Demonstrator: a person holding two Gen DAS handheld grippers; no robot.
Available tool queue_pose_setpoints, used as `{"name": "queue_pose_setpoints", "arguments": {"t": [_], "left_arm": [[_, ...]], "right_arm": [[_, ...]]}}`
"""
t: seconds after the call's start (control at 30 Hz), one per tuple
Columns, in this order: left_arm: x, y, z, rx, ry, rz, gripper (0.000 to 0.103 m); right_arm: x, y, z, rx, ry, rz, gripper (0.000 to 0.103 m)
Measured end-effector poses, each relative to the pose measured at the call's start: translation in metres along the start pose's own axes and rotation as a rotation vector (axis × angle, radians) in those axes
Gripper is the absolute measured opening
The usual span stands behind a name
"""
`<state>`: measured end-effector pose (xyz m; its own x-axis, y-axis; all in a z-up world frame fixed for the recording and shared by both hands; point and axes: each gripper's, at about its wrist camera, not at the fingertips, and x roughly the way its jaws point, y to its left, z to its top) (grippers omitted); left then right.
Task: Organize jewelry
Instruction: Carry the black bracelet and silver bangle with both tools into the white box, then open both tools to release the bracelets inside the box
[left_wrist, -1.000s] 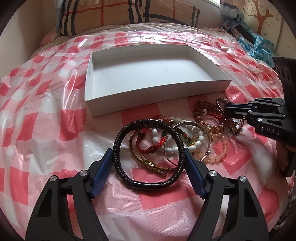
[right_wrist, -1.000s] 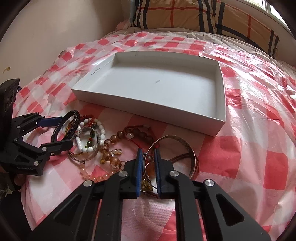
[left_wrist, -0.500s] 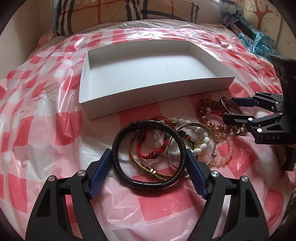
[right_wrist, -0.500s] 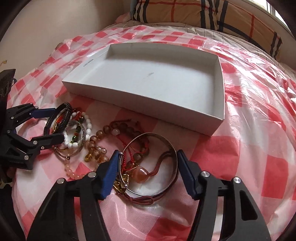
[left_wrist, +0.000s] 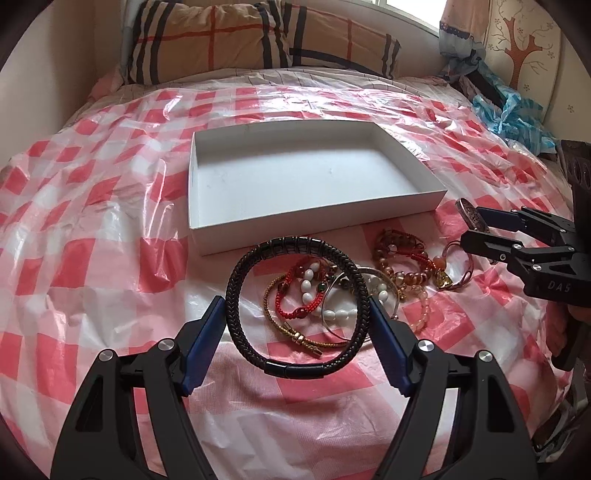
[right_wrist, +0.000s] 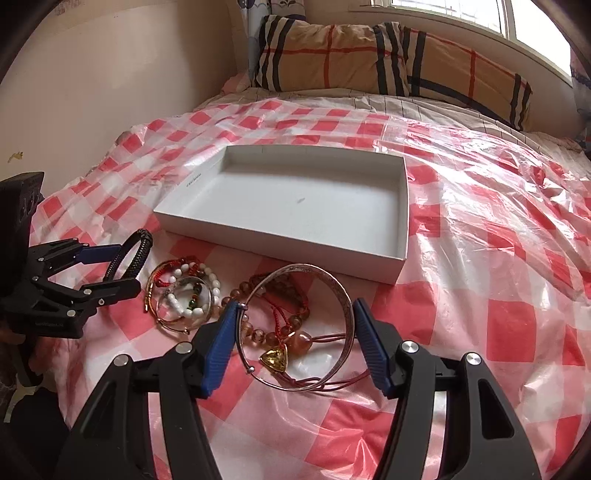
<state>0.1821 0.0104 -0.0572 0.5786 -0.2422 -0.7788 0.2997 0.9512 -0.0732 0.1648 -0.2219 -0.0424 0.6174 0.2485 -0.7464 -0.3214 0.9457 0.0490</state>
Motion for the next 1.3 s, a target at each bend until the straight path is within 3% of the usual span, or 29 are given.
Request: {"name": "queue_pose_setpoints", "arguments": {"t": [0.57,1.13,1.3], "left_arm": [[0.030,-0.009,0.066,-0.004,-0.080,0.037,0.072],[0.082,-0.011,0.099,-0.005,-0.078,0.070,0.073],[0.088,-0.014,0.100,0.015,-0.065,0.087,0.073]], "right_arm": [[0.045,-0.009,0.058,0.028,-0.079,-0.069,0.060],[0.101,-0.021,0.078,0.002,-0.056,-0.124,0.061],[0.102,-0.023,0.075,0.007,-0.051,-0.141,0.067]]}}
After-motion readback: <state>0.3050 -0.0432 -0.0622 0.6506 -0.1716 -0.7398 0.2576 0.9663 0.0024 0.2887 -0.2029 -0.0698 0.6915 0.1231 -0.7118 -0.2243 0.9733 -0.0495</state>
